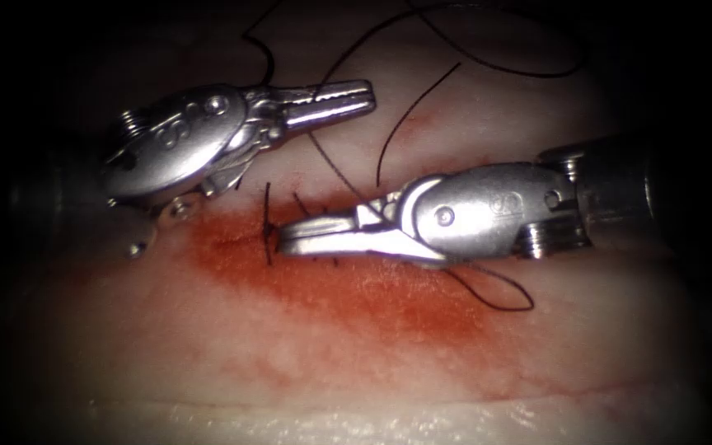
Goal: Wound Closure
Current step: Wrap suture counter-clockwise twice around right grasper
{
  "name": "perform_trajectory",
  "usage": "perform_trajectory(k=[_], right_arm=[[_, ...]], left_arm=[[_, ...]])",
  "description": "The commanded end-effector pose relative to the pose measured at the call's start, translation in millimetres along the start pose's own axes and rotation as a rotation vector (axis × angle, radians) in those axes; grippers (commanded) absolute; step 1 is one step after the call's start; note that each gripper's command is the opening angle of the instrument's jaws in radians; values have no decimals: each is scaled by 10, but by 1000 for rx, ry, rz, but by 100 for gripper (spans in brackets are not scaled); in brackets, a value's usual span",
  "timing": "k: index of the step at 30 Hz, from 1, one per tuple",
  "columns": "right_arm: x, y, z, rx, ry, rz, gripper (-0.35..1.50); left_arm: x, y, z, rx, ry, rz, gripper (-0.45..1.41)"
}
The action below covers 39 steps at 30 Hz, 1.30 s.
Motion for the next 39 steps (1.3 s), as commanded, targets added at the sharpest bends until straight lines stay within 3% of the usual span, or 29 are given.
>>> perform_trajectory(k=[1,11,16,20,23,30,35,36,39], right_arm=[[-6,-3,2,-42,35,21,-35],[-1,-8,-18,-344,137,97,-35],[2,-7,-24,-493,80,141,-35],[6,-5,-33,-601,83,263,-35],[9,-4,-37,-639,69,290,-35],[14,6,-37,-693,-62,311,-35],[11,9,-27,-656,-155,325,-35],[9,9,-23,-648,-182,329,-32],[4,10,-14,-627,-253,340,52]], left_arm=[[-8,-2,5,-3,2,6,-45],[-37,13,-3,-25,3,45,-45],[-47,36,-8,-41,13,61,-45],[-44,46,-17,-50,19,60,-45],[-43,52,-22,-47,18,60,-45],[-42,67,-24,-50,23,61,-45],[-38,75,-20,-47,24,59,-45],[-37,75,-19,-46,24,57,-45],[-32,78,-16,-43,24,52,-45]])
